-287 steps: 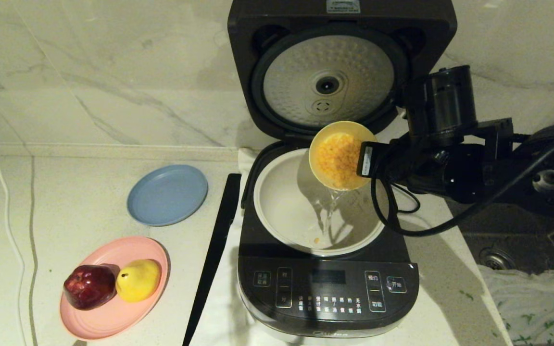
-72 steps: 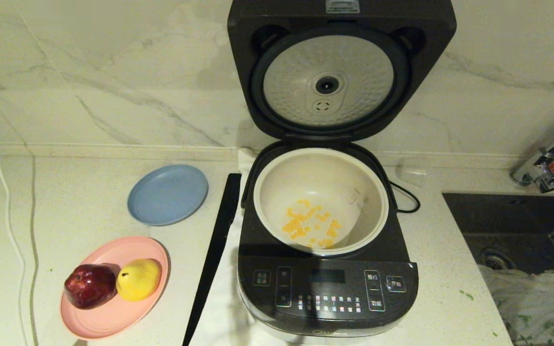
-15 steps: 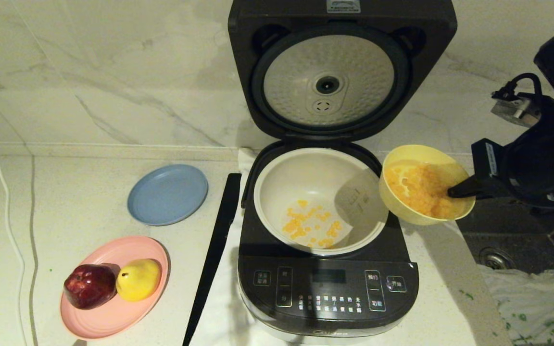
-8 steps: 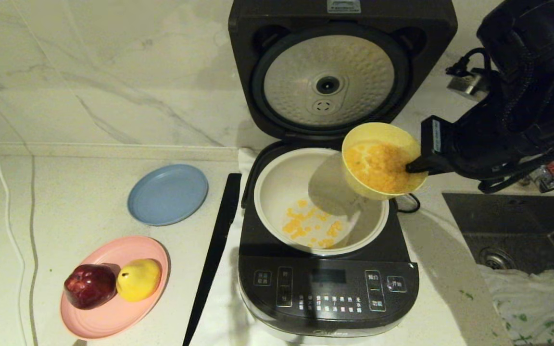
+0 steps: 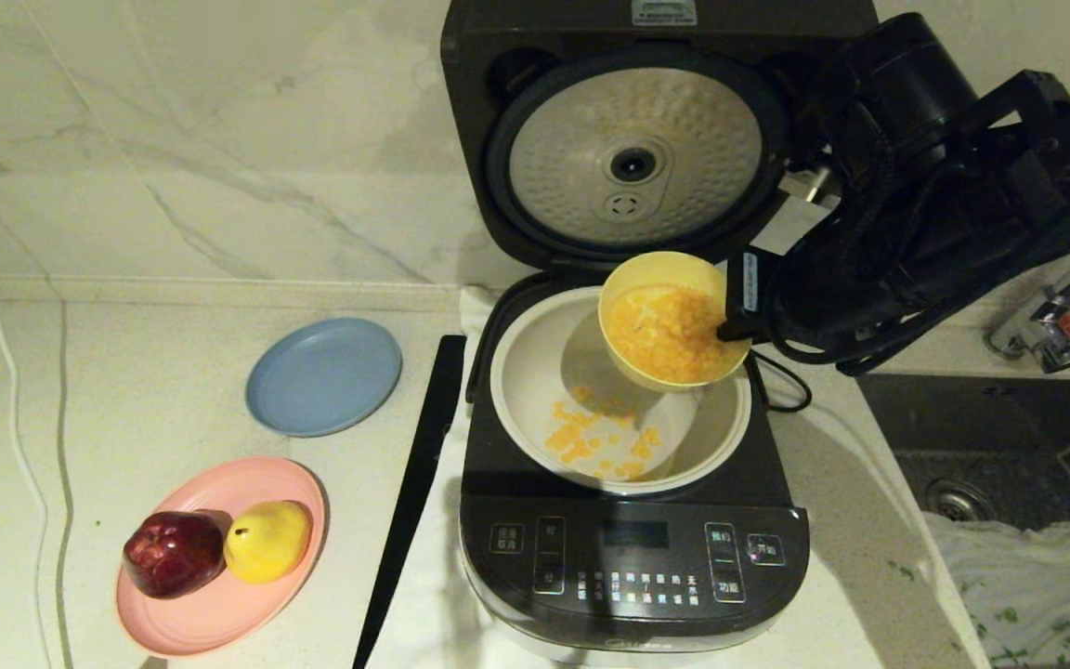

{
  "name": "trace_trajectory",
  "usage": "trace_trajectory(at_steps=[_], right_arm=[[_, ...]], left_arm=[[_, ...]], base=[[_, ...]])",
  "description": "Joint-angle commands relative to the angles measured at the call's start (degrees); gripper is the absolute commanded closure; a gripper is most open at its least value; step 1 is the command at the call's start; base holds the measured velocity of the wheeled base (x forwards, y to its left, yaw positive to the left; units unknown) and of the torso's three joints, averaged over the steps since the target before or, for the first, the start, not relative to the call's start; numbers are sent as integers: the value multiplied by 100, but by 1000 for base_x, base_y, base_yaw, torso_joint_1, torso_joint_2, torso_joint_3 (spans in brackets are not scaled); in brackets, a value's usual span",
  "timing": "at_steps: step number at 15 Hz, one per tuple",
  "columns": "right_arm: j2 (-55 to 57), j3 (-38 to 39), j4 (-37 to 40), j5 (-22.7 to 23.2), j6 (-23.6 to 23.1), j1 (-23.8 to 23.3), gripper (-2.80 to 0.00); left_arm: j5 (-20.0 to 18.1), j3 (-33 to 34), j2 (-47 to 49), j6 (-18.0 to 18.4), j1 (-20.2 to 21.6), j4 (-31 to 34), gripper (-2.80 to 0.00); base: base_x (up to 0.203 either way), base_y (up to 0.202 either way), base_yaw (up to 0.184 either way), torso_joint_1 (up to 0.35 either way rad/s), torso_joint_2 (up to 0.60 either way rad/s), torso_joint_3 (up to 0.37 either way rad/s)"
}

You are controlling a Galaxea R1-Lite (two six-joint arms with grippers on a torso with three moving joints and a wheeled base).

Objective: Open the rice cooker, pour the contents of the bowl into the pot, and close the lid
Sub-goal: Pour the water from the bowl into the rice cooker

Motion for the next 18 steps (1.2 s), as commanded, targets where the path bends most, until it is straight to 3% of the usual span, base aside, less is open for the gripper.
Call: trace_trajectory(at_steps=[1,11,14,18], right_arm=[[135,4,-99,-13,79,4,0],[279,245,-828,-875,111,181,0],[127,846,-1678,-1405,-34,427,0],[-46,2016,-3380,-2208,-777,709,0]], left_arm=[[-3,44,3,2,2,-2,0],[-3,44,3,2,2,-2,0],[-3,44,3,2,2,-2,0],[-3,44,3,2,2,-2,0]], base=[[0,0,0,0,0,0],[0,0,0,0,0,0],[0,0,0,0,0,0],[0,0,0,0,0,0]])
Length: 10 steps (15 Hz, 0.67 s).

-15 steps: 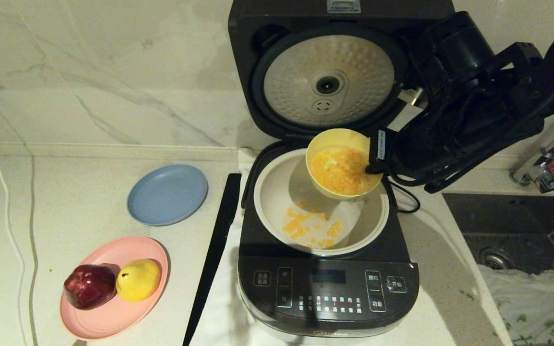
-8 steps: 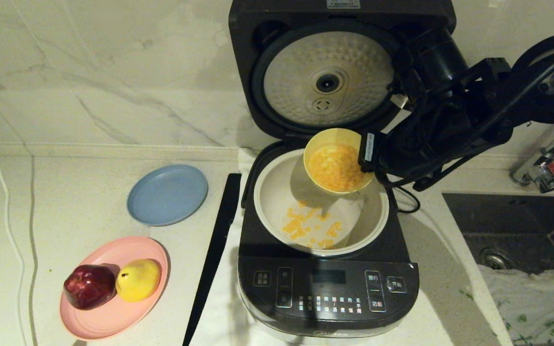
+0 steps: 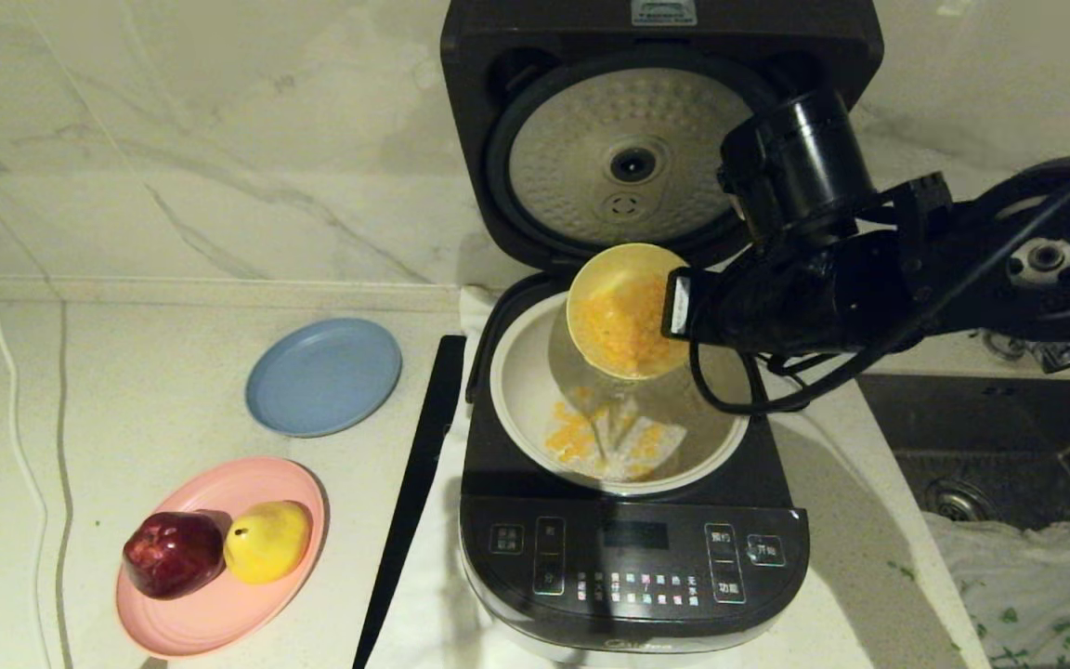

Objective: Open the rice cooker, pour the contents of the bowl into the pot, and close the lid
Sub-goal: Pour the water from the bowl into the rice cooker

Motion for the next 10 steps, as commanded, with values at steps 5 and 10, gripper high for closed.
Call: trace_trajectory(at_steps=[5,10], right_arm=[[-232,2050,-3487,-927,-1495,145,0],[-138,3300,-6722,-1174,-3348,149,0]], left_arm=[[0,44,5,3,2,-2,0],[0,44,5,3,2,-2,0]], base=[[0,0,0,0,0,0],[0,0,0,0,0,0]])
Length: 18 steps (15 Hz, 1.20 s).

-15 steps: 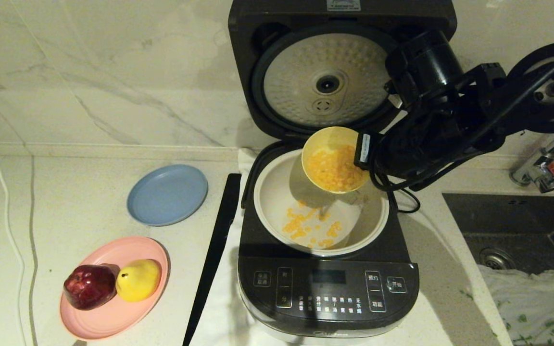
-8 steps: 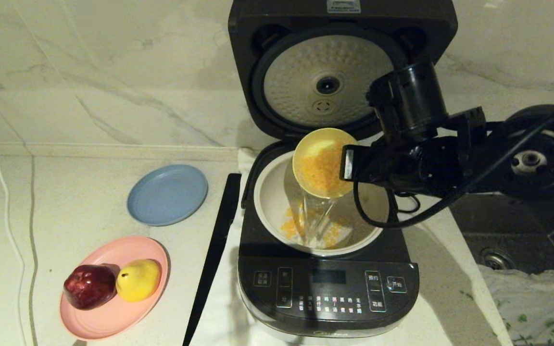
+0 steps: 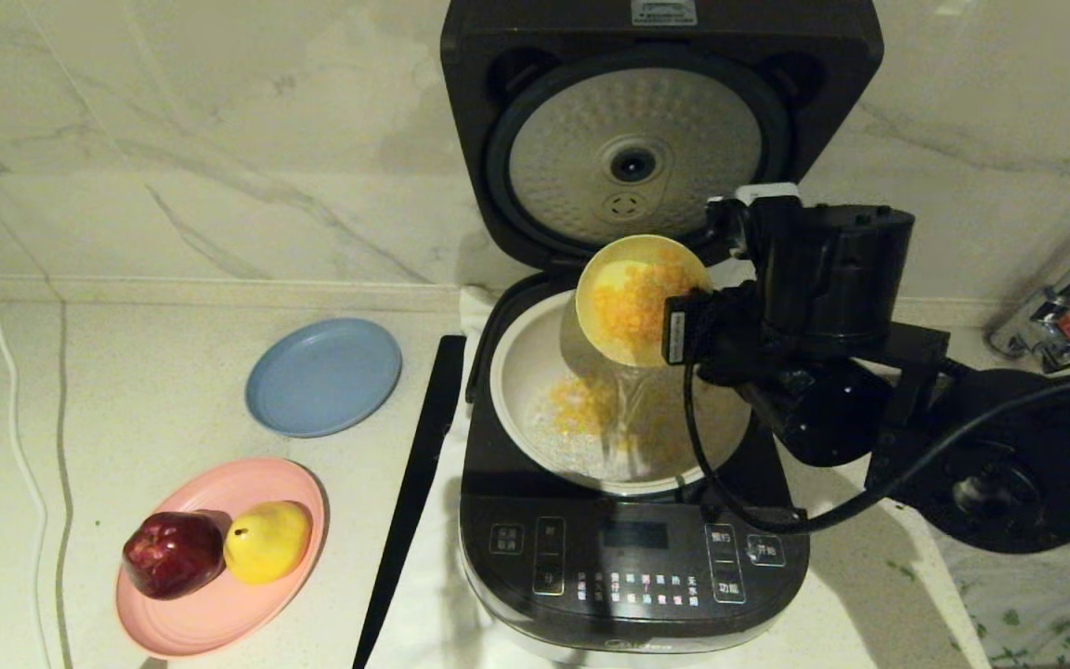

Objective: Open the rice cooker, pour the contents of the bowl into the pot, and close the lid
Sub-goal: Pour the water from the bowl into the rice cooker

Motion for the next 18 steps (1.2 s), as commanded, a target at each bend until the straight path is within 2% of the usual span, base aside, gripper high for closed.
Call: trace_trajectory(at_steps=[1,3,9,15,18], right_arm=[[169,510,-1766,-33,-862,-7,0],[385,791,-2583,-38,-1328,-13,0],[898,765,-3793,44,-2268,-72,0],[1143,851,-4942,231,-2863,-83,0],[1189,820,-5069,371,-3102,-83,0]], left_arm=[[-3,44,5,3,2,-2,0],[-3,44,5,3,2,-2,0],[-3,44,5,3,2,-2,0],[-3,44,5,3,2,-2,0],[-3,44,5,3,2,-2,0]], base=[[0,0,0,0,0,0],[0,0,0,0,0,0],[0,0,0,0,0,0],[0,0,0,0,0,0],[0,0,0,0,0,0]])
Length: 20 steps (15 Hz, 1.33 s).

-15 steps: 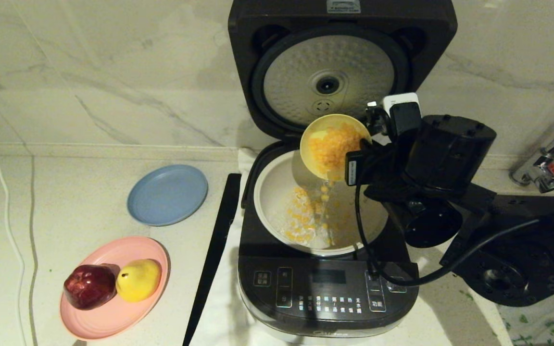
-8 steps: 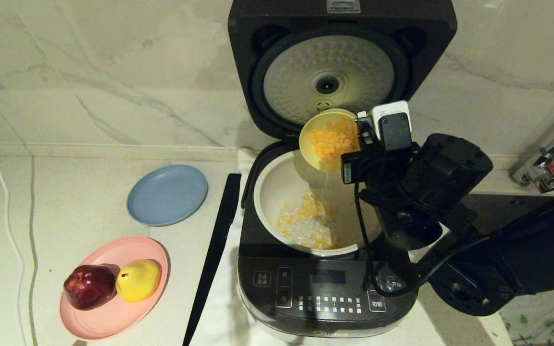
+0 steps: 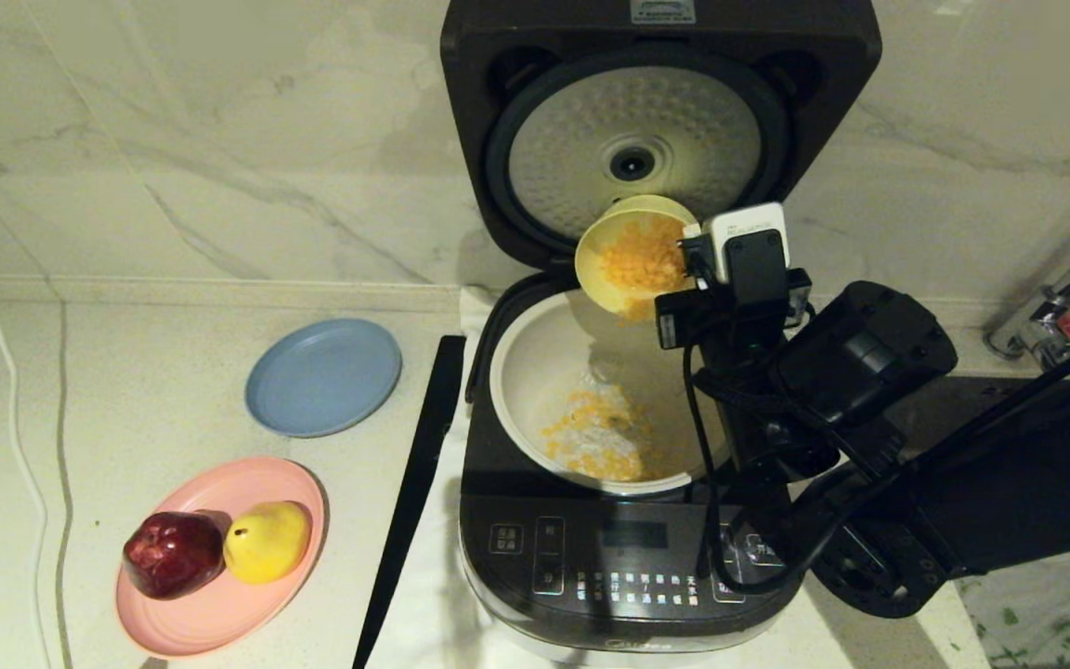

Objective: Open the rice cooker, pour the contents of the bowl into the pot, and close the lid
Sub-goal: Pour the water from the bowl into the rice cooker

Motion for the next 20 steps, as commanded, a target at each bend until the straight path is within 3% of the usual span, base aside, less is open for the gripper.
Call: trace_trajectory(at_steps=[1,10,13,18,20], right_arm=[[68,-18,-48,18,-37,-5,0],[221,23,-48,44,-24,-23,0],[98,-405,-48,53,-68,-73,0],[266,121,-48,61,-60,-69,0],[128,-241,-48,46,-109,-73,0]], left_arm=[[-3,44,4,3,2,-2,0],[-3,44,4,3,2,-2,0],[4,47,4,3,2,-2,0],[-3,44,4,3,2,-2,0],[-3,44,4,3,2,-2,0]], base=[[0,0,0,0,0,0],[0,0,0,0,0,0],[0,0,0,0,0,0],[0,0,0,0,0,0],[0,0,0,0,0,0]])
